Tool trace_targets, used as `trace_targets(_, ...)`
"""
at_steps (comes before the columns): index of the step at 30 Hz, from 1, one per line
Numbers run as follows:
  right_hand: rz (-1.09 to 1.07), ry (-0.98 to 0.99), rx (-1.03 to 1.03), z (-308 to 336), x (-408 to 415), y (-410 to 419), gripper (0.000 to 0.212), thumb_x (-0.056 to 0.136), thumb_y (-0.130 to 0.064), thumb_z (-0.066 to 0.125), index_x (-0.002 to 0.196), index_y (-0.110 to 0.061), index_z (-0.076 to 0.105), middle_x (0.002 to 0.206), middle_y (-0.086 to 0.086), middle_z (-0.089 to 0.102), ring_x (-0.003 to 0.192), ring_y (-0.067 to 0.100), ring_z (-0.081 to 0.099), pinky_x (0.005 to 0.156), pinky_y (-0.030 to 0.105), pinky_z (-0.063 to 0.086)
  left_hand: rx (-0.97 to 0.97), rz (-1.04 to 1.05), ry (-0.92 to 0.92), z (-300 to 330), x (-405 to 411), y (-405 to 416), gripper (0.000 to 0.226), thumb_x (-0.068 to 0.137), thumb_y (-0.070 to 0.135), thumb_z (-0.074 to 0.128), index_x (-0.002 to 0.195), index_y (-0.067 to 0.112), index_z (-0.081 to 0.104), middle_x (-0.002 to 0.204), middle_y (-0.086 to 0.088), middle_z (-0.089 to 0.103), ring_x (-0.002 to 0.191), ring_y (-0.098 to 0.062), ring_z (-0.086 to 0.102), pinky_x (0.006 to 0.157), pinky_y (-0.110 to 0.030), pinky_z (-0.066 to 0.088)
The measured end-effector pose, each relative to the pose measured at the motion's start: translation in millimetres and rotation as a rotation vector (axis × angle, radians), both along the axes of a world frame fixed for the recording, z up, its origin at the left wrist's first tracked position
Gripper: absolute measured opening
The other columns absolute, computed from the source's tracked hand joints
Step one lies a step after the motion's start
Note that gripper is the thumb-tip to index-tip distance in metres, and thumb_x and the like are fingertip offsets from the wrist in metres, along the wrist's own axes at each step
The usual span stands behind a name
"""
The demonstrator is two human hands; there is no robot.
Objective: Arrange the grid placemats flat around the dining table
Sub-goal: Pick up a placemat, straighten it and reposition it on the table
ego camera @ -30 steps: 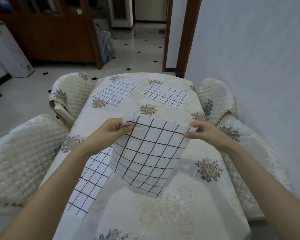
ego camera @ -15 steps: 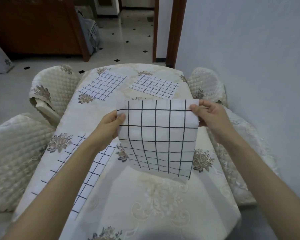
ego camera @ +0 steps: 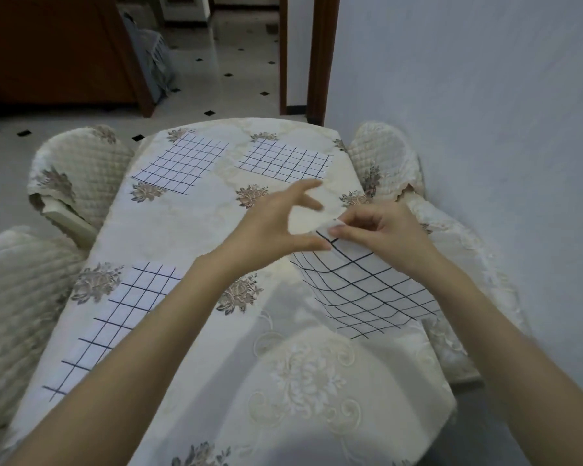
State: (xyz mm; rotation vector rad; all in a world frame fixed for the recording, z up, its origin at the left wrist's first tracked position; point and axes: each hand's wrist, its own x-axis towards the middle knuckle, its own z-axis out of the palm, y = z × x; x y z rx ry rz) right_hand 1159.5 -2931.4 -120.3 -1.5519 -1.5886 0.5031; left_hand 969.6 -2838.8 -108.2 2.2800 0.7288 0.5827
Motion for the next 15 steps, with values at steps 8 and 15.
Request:
trace_targets(8, 0.084, 0.299, -0.223, -8, 14, -15, 0.009, 0.075, -0.020, 0.080, 0.080, -0.016, 0.074, 0.071, 0.001, 0.073, 0.063, 0.012, 0.062, 0.063, 0.022, 0.049, -0.040, -0.086, 0.063, -8, 20, -4, 0.023, 0.081, 0.023, 0.073, 0.067, 0.007, 0.063, 0.058, -0.009, 0.056, 0.058, -0.022, 0.047, 0.057, -0.039, 0.040)
trace_targets(15, 0.131, 0.307, -0.573, -53, 50, -37, 0.009, 0.079, -0.002, 0.076, 0.083, -0.009, 0.073, 0.071, -0.005, 0.074, 0.067, 0.002, 0.064, 0.067, 0.015, 0.050, -0.092, 0.028, -0.076, 4, -3, 13, 0.041, 0.088, 0.026, 0.069, 0.070, -0.005, 0.050, 0.061, -0.017, 0.043, 0.060, -0.014, 0.035, 0.059, -0.029, 0.026)
